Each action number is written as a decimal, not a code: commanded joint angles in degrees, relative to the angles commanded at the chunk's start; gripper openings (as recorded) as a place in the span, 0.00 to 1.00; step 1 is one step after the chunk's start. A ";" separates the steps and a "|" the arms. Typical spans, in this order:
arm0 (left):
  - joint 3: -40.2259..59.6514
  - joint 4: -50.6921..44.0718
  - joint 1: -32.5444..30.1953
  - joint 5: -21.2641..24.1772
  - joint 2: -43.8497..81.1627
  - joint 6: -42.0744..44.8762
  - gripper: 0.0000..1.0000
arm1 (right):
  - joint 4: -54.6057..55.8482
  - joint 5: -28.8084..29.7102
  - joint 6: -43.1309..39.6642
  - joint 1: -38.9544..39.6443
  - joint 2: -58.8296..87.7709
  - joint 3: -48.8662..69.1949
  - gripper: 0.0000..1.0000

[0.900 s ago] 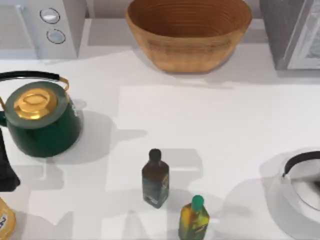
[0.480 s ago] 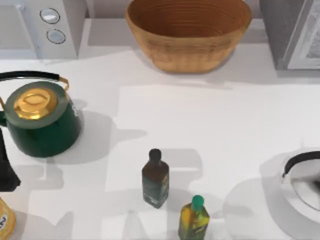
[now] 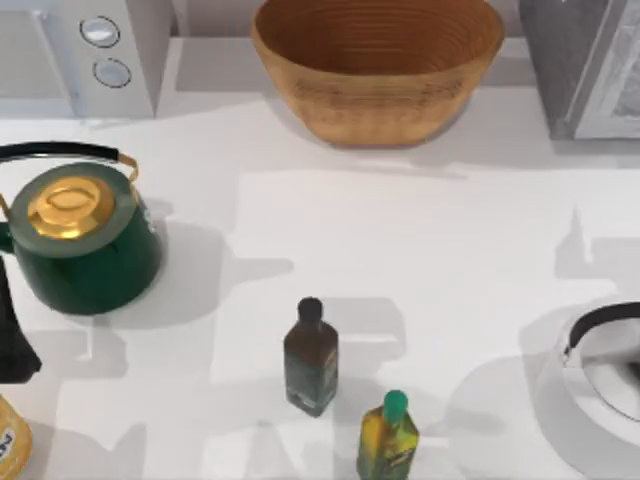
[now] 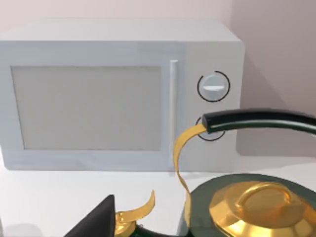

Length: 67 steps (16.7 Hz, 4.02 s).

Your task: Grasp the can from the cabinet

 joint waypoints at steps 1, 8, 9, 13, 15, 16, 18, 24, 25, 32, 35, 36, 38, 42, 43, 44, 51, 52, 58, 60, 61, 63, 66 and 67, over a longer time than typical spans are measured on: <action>0.00 0.00 0.00 0.00 0.00 0.00 1.00 | -1.18 0.55 0.07 0.52 3.74 4.95 1.00; 0.00 0.00 0.00 0.00 0.00 0.00 1.00 | -8.95 4.34 0.12 3.94 28.81 37.45 1.00; 0.00 0.00 0.00 0.00 0.00 0.00 1.00 | -9.87 4.80 0.10 4.34 31.86 41.31 1.00; 0.00 0.00 0.00 0.00 0.00 0.00 1.00 | -12.73 6.24 0.00 5.60 41.37 53.27 1.00; 0.00 0.00 0.00 0.00 0.00 0.00 1.00 | -13.52 6.64 -0.04 5.95 44.02 56.62 1.00; 0.00 0.00 0.00 0.00 0.00 0.00 1.00 | -13.73 6.75 -0.06 6.05 44.73 57.52 1.00; 0.00 0.00 0.00 0.00 0.00 0.00 1.00 | -13.82 6.79 -0.07 6.08 45.01 57.89 1.00; 0.00 0.00 0.00 0.00 0.00 0.00 1.00 | -11.49 6.18 -0.06 5.09 47.27 58.75 1.00; 0.00 0.00 0.00 0.00 0.00 0.00 1.00 | -10.08 5.90 -0.06 4.72 49.30 59.12 1.00; 0.00 0.00 0.00 0.00 0.00 0.00 1.00 | -3.62 4.52 -0.07 2.93 57.31 60.55 1.00; 0.00 0.00 0.00 0.00 0.00 0.00 1.00 | -3.80 4.59 -0.06 3.10 57.87 61.10 1.00; 0.00 0.00 0.00 0.00 0.00 0.00 1.00 | -3.87 4.53 -0.06 2.96 58.83 62.27 1.00; 0.00 0.00 0.00 0.00 0.00 0.00 1.00 | -4.17 4.30 -0.07 2.63 61.67 65.49 1.00; 0.00 0.00 0.00 0.00 0.00 0.00 1.00 | -4.90 3.59 -0.07 1.84 68.13 72.68 1.00; 0.00 0.00 0.00 0.00 0.00 0.00 1.00 | -5.03 3.44 -0.07 1.67 69.39 74.07 1.00; 0.00 0.00 0.00 0.00 0.00 0.00 1.00 | -5.13 3.33 -0.08 1.53 70.33 75.12 1.00; 0.00 0.00 0.00 0.00 0.00 0.00 1.00 | -5.20 3.24 -0.08 1.44 71.02 75.88 0.85; 0.00 0.00 0.00 0.00 0.00 0.00 1.00 | -5.20 3.24 -0.08 1.44 71.02 75.88 0.77; 0.00 0.00 0.00 0.00 0.00 0.00 1.00 | -5.20 3.24 -0.08 1.44 71.02 75.88 0.32; 0.00 0.00 0.00 0.00 0.00 0.00 1.00 | -5.20 3.24 -0.08 1.44 71.02 75.88 0.17; 0.00 0.00 0.00 0.00 0.00 0.00 1.00 | -5.20 3.24 -0.08 1.44 71.02 75.88 0.10; 0.00 0.00 0.00 0.00 0.00 0.00 1.00 | -5.20 3.24 -0.08 1.44 71.02 75.88 0.00; 0.00 0.00 0.00 0.00 0.00 0.00 1.00 | -5.20 3.24 -0.08 1.44 71.02 75.88 0.00; 0.00 0.00 0.00 0.00 0.00 0.00 1.00 | -5.20 3.24 -0.08 1.44 71.02 75.88 0.00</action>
